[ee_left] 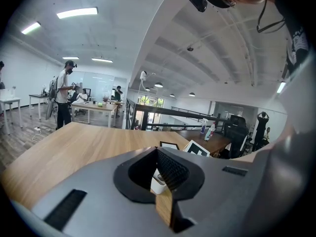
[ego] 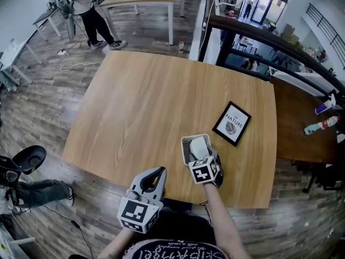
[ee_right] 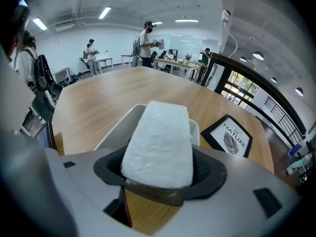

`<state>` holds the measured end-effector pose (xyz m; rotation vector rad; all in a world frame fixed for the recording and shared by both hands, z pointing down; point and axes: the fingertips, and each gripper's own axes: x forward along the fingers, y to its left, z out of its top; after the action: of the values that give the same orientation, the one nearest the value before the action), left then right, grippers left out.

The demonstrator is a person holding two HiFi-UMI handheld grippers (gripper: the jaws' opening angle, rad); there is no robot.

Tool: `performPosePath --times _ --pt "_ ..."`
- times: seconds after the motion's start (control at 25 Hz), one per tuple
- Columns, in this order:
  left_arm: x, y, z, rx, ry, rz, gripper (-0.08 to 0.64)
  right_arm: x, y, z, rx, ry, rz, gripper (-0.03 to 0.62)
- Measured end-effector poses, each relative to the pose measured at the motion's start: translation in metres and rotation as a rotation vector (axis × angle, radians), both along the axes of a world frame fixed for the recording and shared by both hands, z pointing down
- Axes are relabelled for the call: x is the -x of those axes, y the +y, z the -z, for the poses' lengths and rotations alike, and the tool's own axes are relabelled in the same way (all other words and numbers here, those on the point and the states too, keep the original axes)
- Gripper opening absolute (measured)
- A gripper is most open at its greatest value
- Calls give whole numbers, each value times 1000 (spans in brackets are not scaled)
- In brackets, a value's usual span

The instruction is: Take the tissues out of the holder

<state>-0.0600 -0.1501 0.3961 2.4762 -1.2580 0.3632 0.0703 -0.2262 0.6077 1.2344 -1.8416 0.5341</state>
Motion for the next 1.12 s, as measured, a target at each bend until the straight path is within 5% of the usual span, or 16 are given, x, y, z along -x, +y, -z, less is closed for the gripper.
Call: performPosePath --times 0.56,1.12 --pt "-1 4 0 6 -2 9 5 3 3 9 -36 -43 20 293" --pt "-1 7 2 -5 4 11 5 0 -7 52 -166 -116 -15 291"
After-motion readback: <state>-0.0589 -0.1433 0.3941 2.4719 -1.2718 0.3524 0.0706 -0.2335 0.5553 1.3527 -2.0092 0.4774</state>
